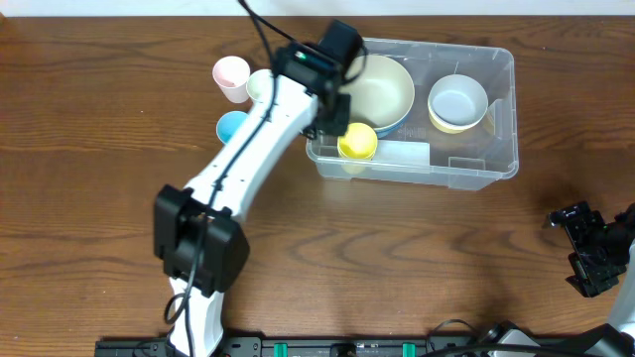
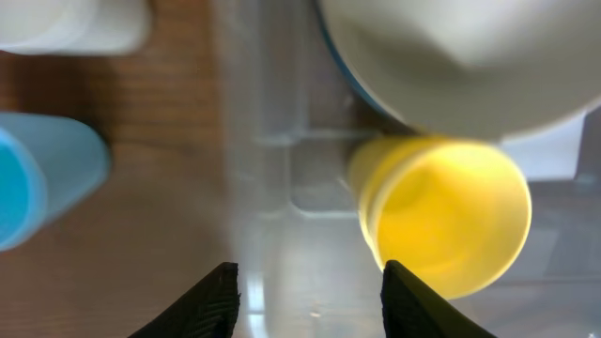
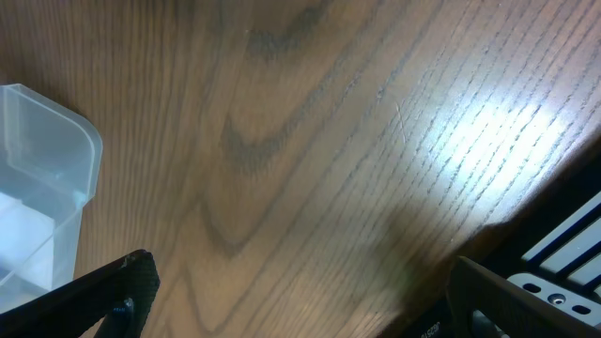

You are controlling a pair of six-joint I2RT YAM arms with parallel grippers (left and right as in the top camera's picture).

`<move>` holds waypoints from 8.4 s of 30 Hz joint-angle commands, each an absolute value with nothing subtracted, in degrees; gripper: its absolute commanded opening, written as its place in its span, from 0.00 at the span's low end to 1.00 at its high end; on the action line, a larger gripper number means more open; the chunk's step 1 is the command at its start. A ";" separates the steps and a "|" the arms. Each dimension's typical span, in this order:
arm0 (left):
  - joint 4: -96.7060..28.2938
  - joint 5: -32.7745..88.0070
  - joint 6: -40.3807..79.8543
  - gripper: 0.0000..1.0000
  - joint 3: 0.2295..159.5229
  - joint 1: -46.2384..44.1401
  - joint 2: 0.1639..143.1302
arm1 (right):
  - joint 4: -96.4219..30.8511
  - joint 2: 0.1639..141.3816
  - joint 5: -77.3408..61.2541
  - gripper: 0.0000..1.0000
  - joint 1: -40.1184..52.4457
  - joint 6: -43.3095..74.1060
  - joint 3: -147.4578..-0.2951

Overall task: Pack container
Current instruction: 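Move the left gripper back left to the blue cup, then grasp the blue cup rim with the left gripper, then lift the blue cup and carry it over the yellow cups, then lower the blue cup into the yellow cups and release, then move the left gripper back left to the white cup, then grasp the white cup rim with the left gripper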

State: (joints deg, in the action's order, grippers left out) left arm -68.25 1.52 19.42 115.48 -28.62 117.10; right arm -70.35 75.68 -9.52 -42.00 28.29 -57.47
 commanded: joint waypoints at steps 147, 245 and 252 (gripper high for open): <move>-61.34 1.48 17.54 0.10 103.70 -32.21 111.35 | -70.19 75.00 -9.89 0.99 -42.48 29.12 -57.49; -53.25 11.42 30.94 0.06 108.01 -6.76 130.82 | -70.22 75.00 -9.89 0.99 -42.48 29.12 -57.49; -60.64 11.62 30.52 0.06 108.14 -8.40 127.98 | -70.22 75.00 -9.89 0.99 -42.48 29.12 -57.49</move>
State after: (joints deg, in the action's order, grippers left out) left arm -58.26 11.68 31.07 108.38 -7.25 129.60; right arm -70.35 75.68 -9.52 -42.00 28.29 -57.47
